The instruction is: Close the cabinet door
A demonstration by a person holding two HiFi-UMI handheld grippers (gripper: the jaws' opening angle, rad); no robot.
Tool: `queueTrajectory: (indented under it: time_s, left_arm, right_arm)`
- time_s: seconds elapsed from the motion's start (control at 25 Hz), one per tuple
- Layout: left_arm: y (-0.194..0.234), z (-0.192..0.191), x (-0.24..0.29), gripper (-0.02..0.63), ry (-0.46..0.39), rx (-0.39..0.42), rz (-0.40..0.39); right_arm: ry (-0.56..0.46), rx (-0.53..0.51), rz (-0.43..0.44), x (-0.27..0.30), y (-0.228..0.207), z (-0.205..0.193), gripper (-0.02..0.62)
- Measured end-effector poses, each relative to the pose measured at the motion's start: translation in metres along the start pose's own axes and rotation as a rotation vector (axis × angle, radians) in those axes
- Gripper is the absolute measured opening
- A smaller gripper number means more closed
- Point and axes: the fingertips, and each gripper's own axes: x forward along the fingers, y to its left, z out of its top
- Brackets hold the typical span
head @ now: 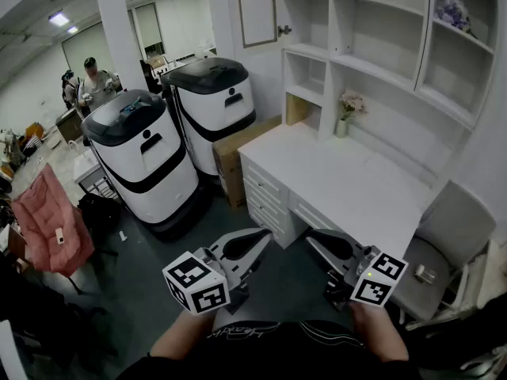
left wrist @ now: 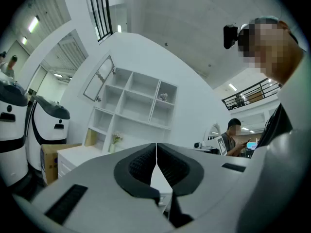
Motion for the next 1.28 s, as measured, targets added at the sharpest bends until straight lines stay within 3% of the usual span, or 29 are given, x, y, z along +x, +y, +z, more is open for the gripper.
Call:
queueTrajectory:
  time_s: [0.84, 1.08, 1.28]
  left_arm:
    - [0.071, 0.000, -0.038, 0.026, -0.026, -0.035, -0.050]
    - [0.098, 0.005, -0.020, 0.026, -0.032, -0.043, -0.040]
    - [0.136, 0.009, 0.014, 0.026, -0.024, -0.026, -0.020]
  right_arm:
    - [0.019, 0.002, -0.065, 0.074, -0.002, -0.029, 0.061]
    - [0.011, 0.000, -0.057, 0.086, -0.027, -0.019, 0.061]
    - [-0.008, 0.007, -0.037, 0.105, -0.079, -0.006, 0.061]
